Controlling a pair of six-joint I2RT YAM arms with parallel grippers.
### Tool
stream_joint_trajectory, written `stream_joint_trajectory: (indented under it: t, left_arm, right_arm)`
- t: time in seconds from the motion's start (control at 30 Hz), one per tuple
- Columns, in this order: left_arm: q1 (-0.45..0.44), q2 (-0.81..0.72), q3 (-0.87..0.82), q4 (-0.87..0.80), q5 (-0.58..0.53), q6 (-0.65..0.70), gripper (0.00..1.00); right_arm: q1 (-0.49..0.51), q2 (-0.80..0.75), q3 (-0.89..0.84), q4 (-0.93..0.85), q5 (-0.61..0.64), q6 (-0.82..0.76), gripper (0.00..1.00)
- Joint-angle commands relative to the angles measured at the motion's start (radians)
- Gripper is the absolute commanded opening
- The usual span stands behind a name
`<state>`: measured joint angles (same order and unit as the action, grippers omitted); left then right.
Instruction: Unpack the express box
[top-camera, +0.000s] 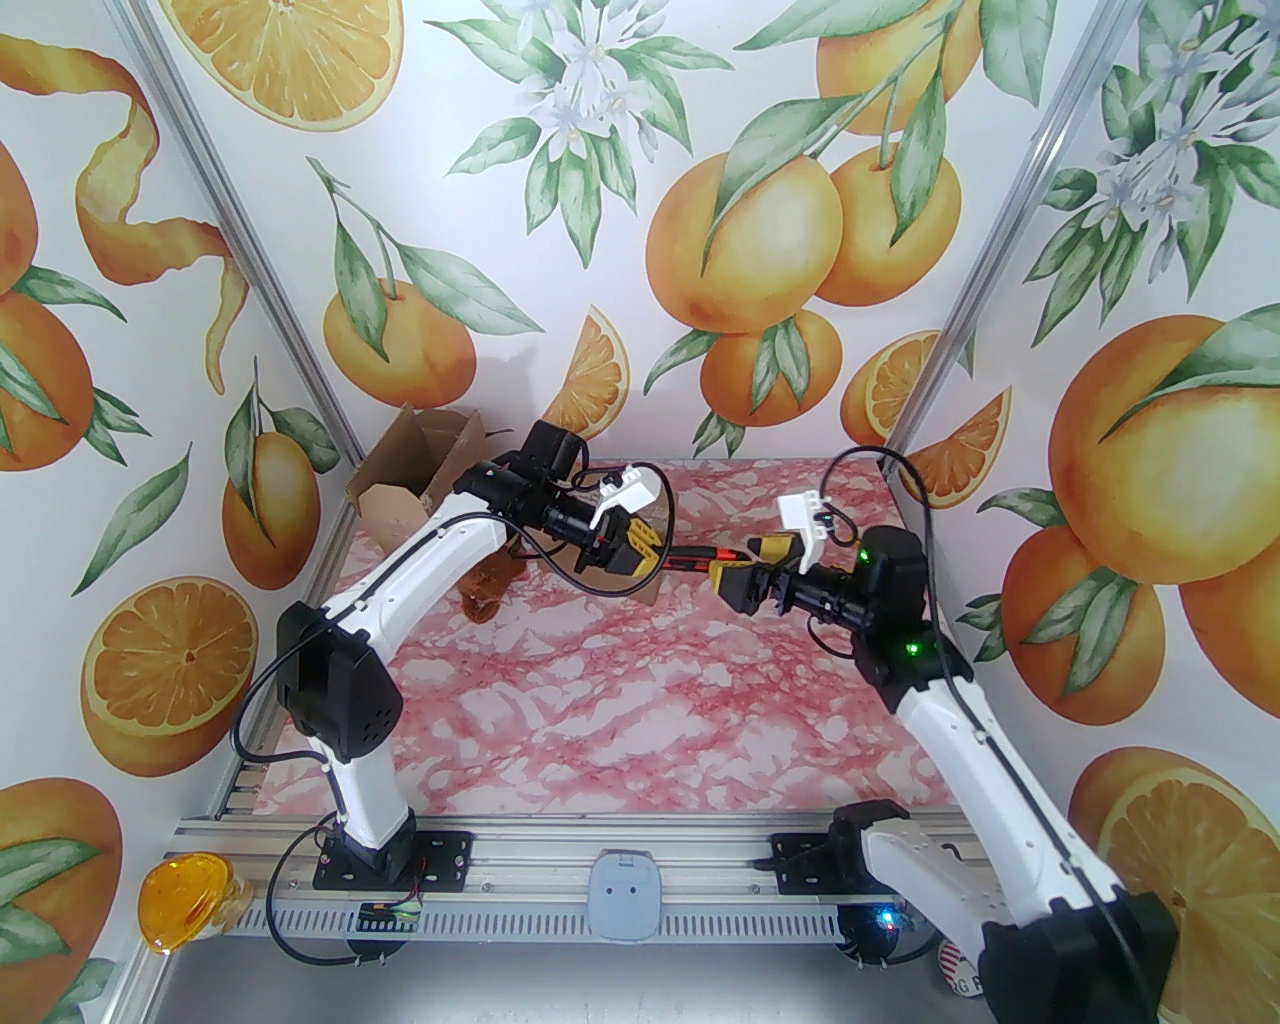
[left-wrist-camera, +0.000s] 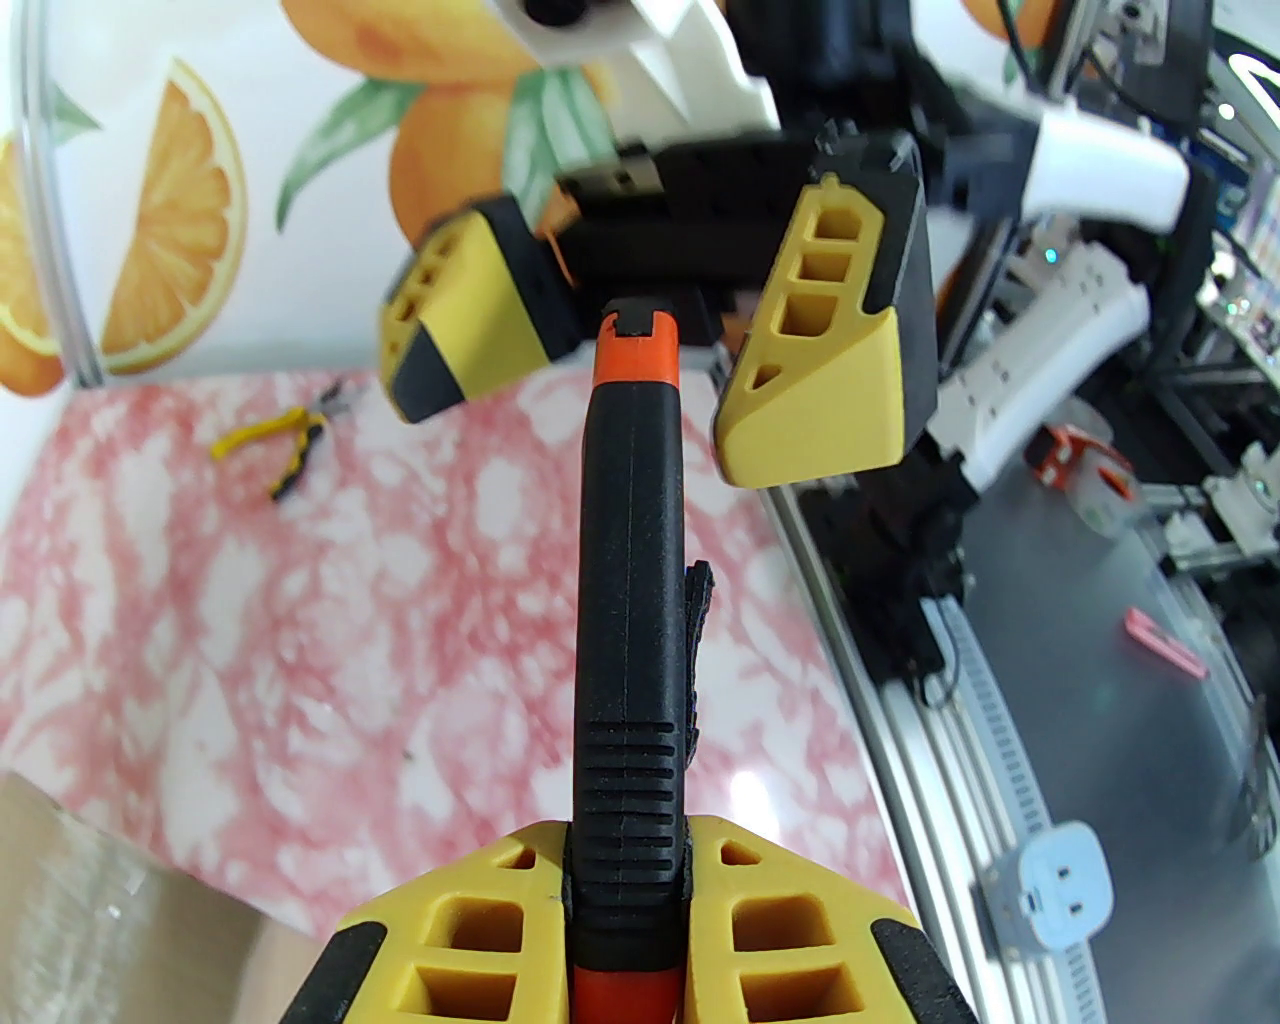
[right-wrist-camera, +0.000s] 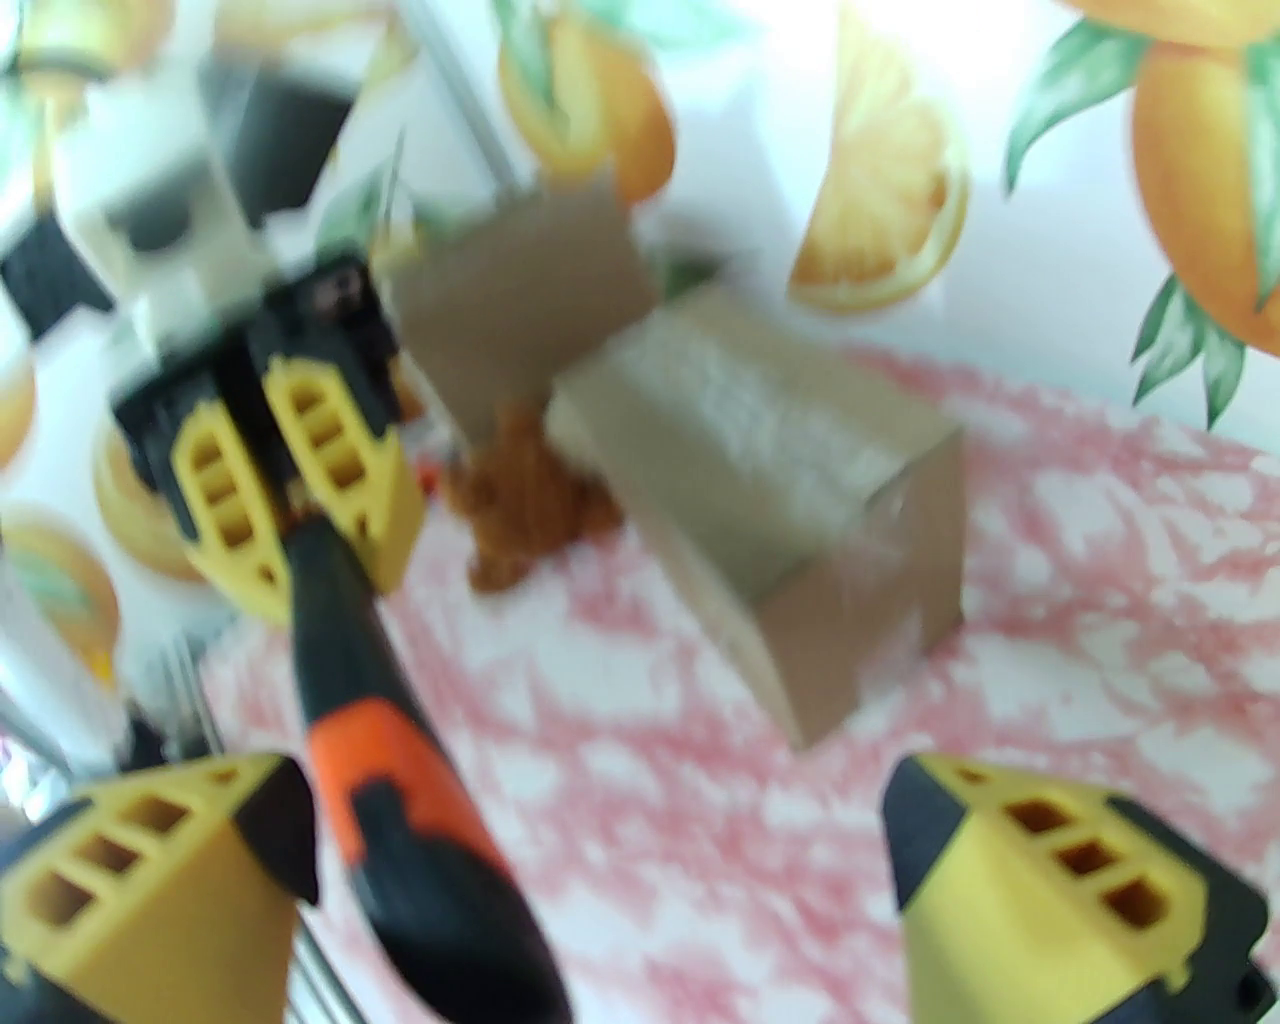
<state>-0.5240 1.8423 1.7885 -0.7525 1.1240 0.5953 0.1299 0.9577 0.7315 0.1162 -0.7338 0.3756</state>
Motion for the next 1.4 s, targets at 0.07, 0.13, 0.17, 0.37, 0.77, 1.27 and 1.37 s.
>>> stream_joint_trajectory:
  t: [0.07, 0.13, 0.17, 0.37, 0.77, 1.27, 1.37]
  left_arm:
    - [-0.019, -0.008, -0.003, 0.270, 0.061, -0.228, 0.00]
    - [-0.032, 0.007, 0.005, 0.327, 0.055, -0.290, 0.00]
    - [-0.039, 0.021, 0.013, 0.360, 0.059, -0.331, 0.00]
    - [-0.098, 0.106, 0.114, 0.385, 0.055, -0.412, 0.00]
    - [-0.109, 0.131, 0.117, 0.598, 0.063, -0.655, 0.00]
    - [-0.135, 0.213, 0.256, 0.422, 0.187, -0.638, 0.00]
    - [-0.134, 0.217, 0.282, 0.342, 0.186, -0.587, 0.00]
  right_arm:
    - [-0.003, -0.012, -0.143, 0.646, 0.146, 0.350, 1.00]
    - [0.001, 0.022, -0.158, 0.742, 0.164, 0.390, 1.00]
    - [0.004, 0.045, -0.162, 0.796, 0.167, 0.411, 1.00]
    - [0.042, 0.165, -0.147, 0.997, 0.220, 0.453, 0.99]
    - [0.066, 0.367, -0.138, 1.330, 0.264, 0.607, 0.73]
    - [0.101, 0.440, -0.063, 1.332, 0.212, 0.631, 0.25]
    - [0.103, 0.444, -0.066, 1.331, 0.221, 0.632, 0.13]
